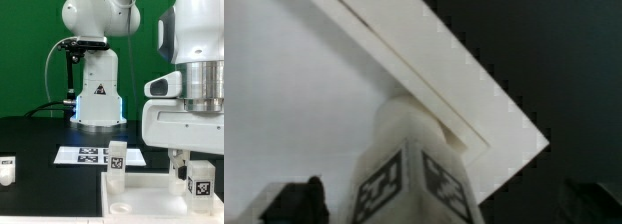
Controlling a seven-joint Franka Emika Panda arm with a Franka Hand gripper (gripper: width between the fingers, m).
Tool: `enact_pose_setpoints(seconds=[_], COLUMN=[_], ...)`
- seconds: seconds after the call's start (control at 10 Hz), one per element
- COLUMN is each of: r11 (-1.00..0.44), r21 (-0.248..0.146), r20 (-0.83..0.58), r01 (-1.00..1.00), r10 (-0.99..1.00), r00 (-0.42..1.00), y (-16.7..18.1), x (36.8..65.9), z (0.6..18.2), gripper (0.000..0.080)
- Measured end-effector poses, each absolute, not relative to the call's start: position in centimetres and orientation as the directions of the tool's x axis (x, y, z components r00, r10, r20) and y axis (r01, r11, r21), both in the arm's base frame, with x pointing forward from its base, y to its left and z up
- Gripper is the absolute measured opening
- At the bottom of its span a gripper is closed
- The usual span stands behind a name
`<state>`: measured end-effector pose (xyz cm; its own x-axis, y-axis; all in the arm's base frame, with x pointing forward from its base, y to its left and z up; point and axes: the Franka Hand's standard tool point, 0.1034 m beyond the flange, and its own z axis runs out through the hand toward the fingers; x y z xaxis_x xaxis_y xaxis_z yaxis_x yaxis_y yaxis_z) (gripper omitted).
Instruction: Assemble square table
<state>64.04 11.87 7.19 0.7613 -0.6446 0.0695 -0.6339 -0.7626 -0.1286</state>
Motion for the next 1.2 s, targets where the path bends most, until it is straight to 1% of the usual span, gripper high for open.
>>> enact_pose_setpoints(seconds=[0.2, 0.3, 0.4, 0.5, 0.6, 0.7, 0.8, 0.9, 1.0, 1.2], r11=[-0.844, -0.908, -0.961, -0.973, -0.970, -0.963, -0.959, -0.937, -0.896, -0.776], r21=[-0.112, -0.088, -0.061, -0.043, -0.044, -0.048, -0.049, -0.054, -0.055, -0.075], r20=[0.090, 0.100, 0.108, 0.129, 0.125, 0.124, 0.124, 0.120, 0.110, 0.098], r01=[-0.525, -0.410, -0.268, -0.225, -0.240, -0.267, -0.278, -0.346, -0.441, -0.626], r10=[-0.535, -0.418, -0.273, -0.229, -0.244, -0.271, -0.282, -0.350, -0.444, -0.631], r00=[0.840, 0.903, 0.956, 0.965, 0.962, 0.955, 0.951, 0.929, 0.889, 0.770], y=[11.7, 11.6, 11.6, 12.3, 12.5, 12.3, 12.3, 12.0, 11.4, 11.2], x=[64.1, 64.2, 64.9, 65.0, 64.8, 64.9, 64.9, 64.9, 64.7, 64.6], z=[7.2, 7.3, 7.7, 7.3, 7.1, 7.2, 7.2, 7.1, 7.0, 7.0], gripper=[0.0649, 0.0649, 0.0649, 0.0649, 0.0649, 0.0517, 0.0517, 0.0377, 0.0293, 0.0291])
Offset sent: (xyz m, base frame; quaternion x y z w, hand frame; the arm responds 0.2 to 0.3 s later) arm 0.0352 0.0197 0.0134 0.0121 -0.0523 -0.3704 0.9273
